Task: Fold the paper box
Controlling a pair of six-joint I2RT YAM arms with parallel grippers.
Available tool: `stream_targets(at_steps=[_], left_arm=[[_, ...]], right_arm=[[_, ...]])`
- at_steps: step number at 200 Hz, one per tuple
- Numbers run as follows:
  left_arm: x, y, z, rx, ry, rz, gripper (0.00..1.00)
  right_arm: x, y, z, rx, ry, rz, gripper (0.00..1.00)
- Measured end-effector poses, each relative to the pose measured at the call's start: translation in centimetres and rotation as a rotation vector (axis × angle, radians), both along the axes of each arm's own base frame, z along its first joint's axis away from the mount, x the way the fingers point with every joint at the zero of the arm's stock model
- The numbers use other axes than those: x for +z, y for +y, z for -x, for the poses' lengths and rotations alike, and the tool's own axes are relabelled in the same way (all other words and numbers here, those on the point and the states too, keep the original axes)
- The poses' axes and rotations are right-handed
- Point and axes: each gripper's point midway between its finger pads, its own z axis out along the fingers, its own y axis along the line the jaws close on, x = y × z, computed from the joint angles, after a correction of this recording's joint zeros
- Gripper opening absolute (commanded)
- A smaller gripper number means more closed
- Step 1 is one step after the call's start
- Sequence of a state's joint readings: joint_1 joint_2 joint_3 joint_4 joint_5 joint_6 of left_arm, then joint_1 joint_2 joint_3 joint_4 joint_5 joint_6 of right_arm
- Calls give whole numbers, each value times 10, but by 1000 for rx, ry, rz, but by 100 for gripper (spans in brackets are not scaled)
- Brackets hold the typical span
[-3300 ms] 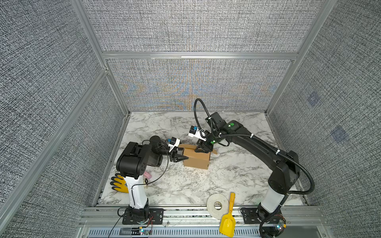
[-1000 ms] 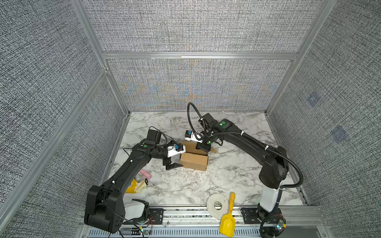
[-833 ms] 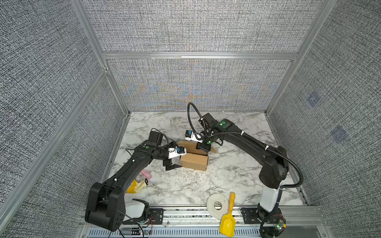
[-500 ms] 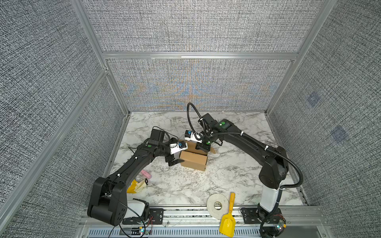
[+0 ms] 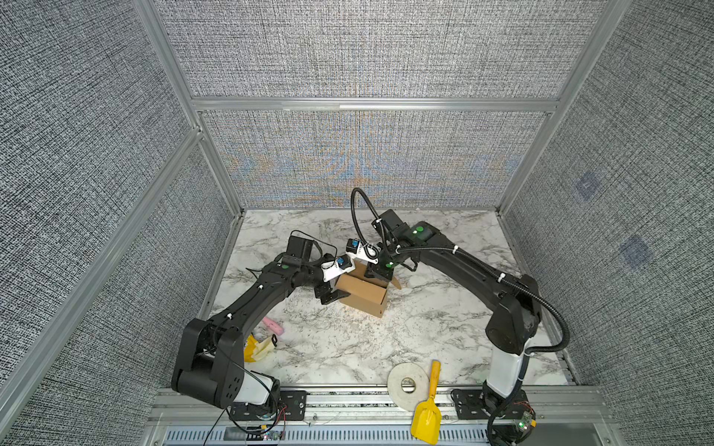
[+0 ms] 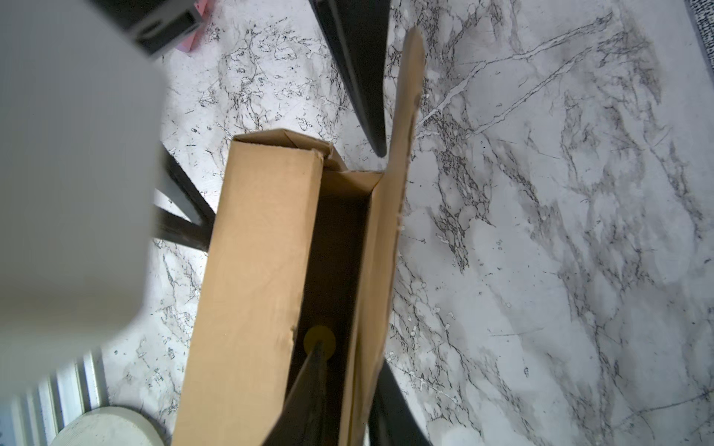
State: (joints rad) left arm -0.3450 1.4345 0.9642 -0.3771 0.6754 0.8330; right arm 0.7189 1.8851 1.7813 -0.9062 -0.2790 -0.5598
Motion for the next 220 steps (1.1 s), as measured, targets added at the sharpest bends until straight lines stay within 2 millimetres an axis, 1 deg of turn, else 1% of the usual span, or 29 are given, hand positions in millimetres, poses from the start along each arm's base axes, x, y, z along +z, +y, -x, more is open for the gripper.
stream_targets(at_steps=[53, 73, 94, 120, 128, 140, 146, 155, 171, 179, 190, 202, 220], left_arm=[[-3, -2, -7, 17, 13, 4, 94], [-3, -2, -8, 22, 13, 4, 94], [-4, -2, -9, 25, 11, 1, 94], [-6, -1, -9, 26, 14, -2, 94], [-7, -1, -9, 26, 15, -3, 94], [-8, -1, -9, 26, 17, -4, 94], [-8, -1, -9, 26, 18, -4, 94], [-9, -1, -10, 26, 18, -4, 94], [-10, -1, -10, 26, 19, -4, 94], [-11, -1, -9, 26, 21, -5, 94], [-12, -1, -10, 26, 23, -6, 94], [-13, -1, -10, 26, 25, -7, 94], [-13, -1, -10, 26, 25, -7, 94]], right_arm=[[9, -4, -2, 2, 10, -24, 30], [20, -7, 1, 8, 10, -47, 31], [39, -10, -1, 7, 1, -99, 32], [61, -23, -13, -32, -21, -163, 34], [65, -29, -22, -58, -27, -183, 36], [67, -41, -40, -112, -39, -207, 36], [64, -49, -52, -151, -41, -212, 35], [54, -64, -72, -214, -37, -212, 35], [22, -93, -108, -332, -15, -179, 34], [6, -108, -122, -388, 4, -160, 34], [-10, -129, -138, -457, 24, -141, 34], [-21, -147, -151, -517, 42, -138, 34], [-32, -164, -161, -587, 70, -146, 33]])
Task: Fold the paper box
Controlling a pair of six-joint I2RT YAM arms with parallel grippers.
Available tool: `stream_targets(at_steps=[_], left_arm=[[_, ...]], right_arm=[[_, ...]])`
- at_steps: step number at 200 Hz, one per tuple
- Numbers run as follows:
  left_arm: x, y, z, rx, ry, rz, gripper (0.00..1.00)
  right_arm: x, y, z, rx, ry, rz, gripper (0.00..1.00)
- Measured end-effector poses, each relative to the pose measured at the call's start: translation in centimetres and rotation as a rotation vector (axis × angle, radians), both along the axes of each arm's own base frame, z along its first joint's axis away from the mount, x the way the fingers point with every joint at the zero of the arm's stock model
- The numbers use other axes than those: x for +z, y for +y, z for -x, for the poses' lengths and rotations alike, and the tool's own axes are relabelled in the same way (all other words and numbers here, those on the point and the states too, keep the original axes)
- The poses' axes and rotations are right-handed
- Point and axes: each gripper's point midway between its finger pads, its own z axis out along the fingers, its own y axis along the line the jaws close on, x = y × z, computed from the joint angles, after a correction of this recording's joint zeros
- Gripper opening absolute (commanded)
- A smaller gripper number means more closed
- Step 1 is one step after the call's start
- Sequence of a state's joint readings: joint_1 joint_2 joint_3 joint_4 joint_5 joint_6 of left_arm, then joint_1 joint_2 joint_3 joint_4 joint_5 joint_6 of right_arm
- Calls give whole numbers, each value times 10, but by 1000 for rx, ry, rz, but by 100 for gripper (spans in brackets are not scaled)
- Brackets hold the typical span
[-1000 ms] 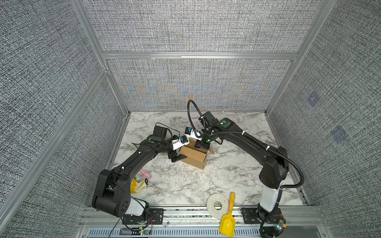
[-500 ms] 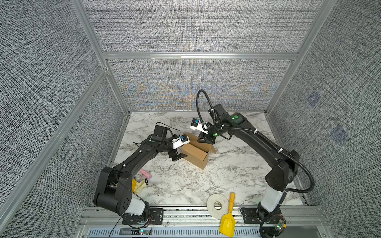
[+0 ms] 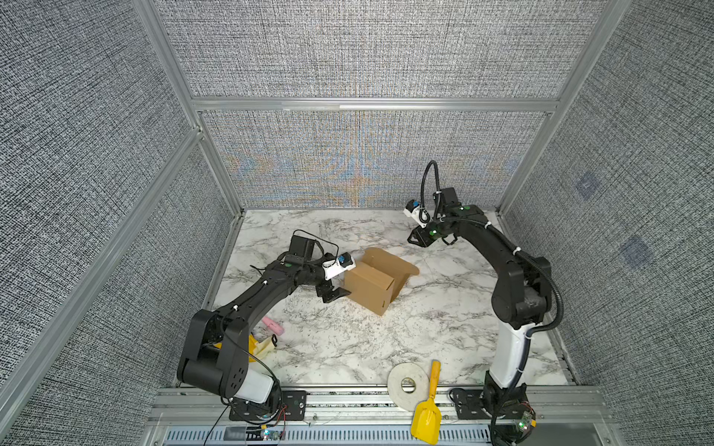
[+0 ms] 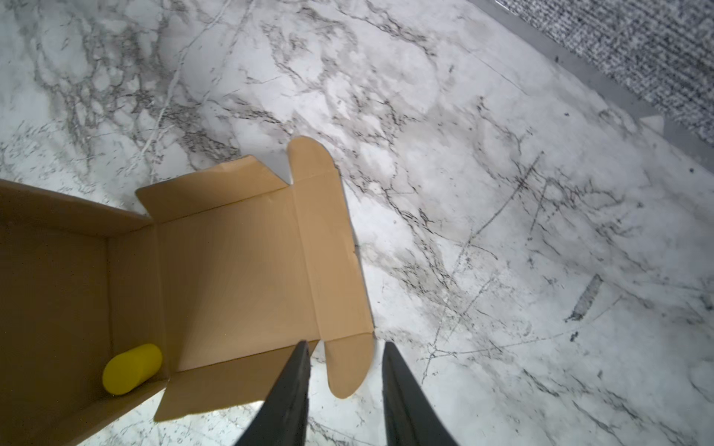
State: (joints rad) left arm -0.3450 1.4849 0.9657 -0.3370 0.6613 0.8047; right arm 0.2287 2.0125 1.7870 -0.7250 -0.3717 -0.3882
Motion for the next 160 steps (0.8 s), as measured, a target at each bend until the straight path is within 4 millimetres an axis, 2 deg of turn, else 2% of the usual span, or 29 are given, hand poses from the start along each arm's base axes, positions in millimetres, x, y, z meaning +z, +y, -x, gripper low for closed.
stream_targets(at_steps=[29, 56, 93, 105, 134, 160], left_arm=[[1, 0, 0, 0, -1, 1, 97], [5, -1, 0, 0, -4, 9, 99], [32, -3, 9, -15, -18, 54, 99], [39, -2, 13, -20, -19, 65, 99], [54, 1, 18, -1, 7, 104, 99], [61, 12, 11, 76, 46, 143, 99]], right_arm=[[-10, -9, 11, -66, 45, -26, 33], [-5, -12, 27, -132, 61, -63, 33], [12, -19, 52, -295, 77, -153, 32], [13, -17, 61, -360, 92, -189, 31], [-13, -8, 84, -523, 201, -240, 30], [-42, -6, 100, -669, 280, -263, 30]])
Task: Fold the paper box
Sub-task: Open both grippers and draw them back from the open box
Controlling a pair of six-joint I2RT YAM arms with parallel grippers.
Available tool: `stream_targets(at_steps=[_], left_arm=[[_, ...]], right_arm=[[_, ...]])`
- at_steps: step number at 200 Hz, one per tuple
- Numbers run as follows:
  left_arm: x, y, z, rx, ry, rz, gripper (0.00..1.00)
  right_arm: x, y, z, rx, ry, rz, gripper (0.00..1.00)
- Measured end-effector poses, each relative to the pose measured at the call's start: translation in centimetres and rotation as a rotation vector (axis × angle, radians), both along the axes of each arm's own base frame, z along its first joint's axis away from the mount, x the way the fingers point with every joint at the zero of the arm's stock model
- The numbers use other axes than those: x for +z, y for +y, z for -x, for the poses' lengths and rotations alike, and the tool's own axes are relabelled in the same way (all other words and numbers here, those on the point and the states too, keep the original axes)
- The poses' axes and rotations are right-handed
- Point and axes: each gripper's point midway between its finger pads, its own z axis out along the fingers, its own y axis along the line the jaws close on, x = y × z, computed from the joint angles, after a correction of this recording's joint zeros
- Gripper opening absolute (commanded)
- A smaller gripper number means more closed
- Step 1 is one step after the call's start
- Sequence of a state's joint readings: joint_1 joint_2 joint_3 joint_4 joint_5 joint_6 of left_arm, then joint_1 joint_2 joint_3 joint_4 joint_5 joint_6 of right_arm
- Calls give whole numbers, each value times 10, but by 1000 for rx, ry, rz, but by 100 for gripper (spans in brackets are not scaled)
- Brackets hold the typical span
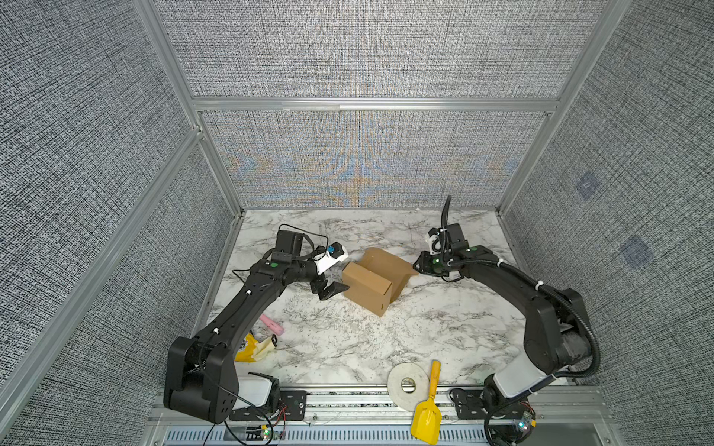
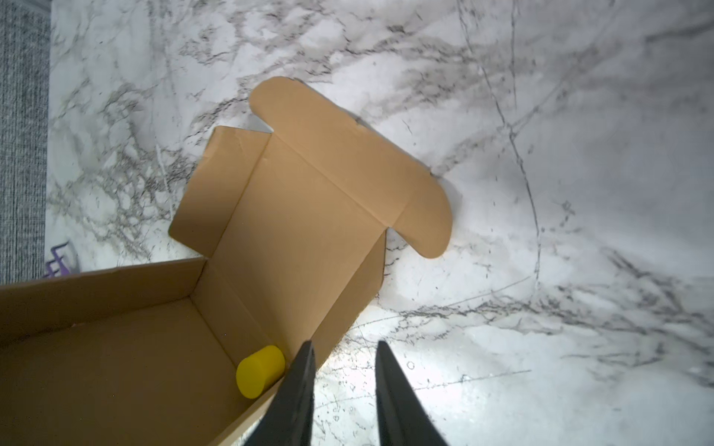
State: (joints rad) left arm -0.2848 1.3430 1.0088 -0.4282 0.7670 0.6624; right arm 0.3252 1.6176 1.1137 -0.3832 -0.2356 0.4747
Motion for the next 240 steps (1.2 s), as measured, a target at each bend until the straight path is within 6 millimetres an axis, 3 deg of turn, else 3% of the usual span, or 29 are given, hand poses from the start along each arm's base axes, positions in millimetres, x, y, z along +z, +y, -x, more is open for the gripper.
stream_targets(at_steps=[21, 49, 80, 123, 139, 189, 240], left_arm=[[0, 8, -5, 60, 33, 28, 99], [0, 18, -10, 124, 66, 65, 99], [-6, 29, -17, 197, 94, 100, 99], [-11, 37, -21, 254, 129, 129, 99], [-10, 38, -21, 264, 142, 139, 99], [-6, 42, -24, 291, 178, 176, 99], [23, 49, -38, 314, 143, 204, 99]], right_arm=[[-17, 5, 9, -77, 44, -21, 32], [-22, 15, 8, -142, 52, -58, 38], [-30, 15, 3, -207, 53, -72, 39], [-56, 21, 2, -255, 105, -84, 38], [-60, 24, -2, -264, 106, -94, 33], [-59, 32, -17, -268, 85, -115, 6], [-54, 35, -29, -244, 55, -114, 0]])
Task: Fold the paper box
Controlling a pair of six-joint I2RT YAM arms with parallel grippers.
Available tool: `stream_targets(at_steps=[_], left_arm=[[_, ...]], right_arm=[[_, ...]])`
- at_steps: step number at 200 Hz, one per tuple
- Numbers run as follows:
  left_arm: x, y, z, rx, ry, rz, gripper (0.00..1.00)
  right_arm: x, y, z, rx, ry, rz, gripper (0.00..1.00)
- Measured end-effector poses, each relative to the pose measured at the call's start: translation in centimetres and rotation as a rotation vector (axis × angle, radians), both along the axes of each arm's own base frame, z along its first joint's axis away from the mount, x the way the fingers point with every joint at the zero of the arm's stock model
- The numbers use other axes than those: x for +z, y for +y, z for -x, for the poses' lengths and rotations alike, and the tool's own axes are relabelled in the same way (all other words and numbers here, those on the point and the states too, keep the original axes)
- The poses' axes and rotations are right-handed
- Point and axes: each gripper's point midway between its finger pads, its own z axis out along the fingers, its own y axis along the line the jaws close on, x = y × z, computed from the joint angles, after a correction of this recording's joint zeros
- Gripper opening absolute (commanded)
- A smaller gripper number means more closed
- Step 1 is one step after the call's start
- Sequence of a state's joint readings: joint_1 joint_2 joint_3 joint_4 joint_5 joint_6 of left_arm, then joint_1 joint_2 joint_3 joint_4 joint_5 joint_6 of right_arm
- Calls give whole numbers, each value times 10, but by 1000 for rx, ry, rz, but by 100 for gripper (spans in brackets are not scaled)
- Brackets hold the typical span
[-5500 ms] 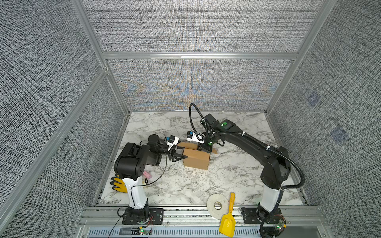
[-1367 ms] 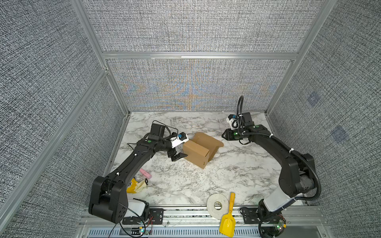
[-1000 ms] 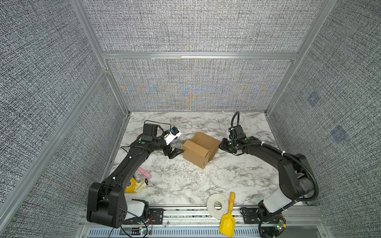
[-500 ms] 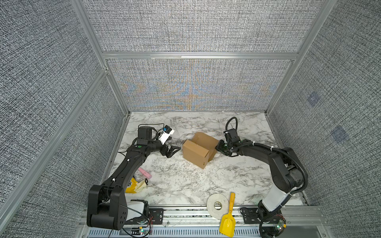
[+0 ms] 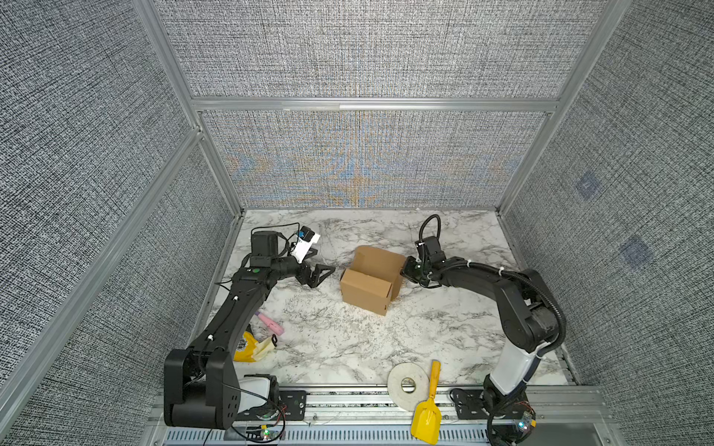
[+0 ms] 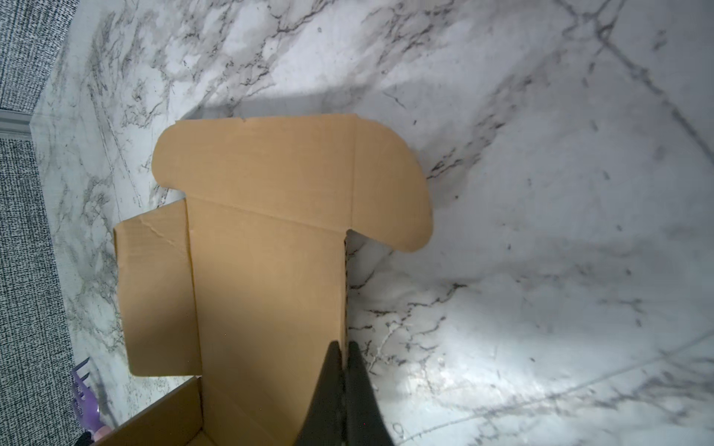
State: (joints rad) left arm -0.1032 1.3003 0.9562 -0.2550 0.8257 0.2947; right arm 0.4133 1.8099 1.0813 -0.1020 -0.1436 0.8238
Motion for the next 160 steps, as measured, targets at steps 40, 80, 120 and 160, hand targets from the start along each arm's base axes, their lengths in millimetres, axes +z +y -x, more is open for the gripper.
stream_targets(at_steps=[40, 80, 120, 160], left_arm=[[37, -1, -12, -56, -105, -31, 96], [65, -5, -15, -128, -194, -62, 94], [80, -6, -12, -185, -268, -106, 94], [83, -7, -12, -235, -322, -148, 94]], right_arm=[[26, 5, -12, 90, -120, 30, 0], [62, 17, -18, 227, -295, 32, 0], [88, 29, -16, 368, -466, 36, 0], [110, 48, -3, 536, -649, 45, 0]])
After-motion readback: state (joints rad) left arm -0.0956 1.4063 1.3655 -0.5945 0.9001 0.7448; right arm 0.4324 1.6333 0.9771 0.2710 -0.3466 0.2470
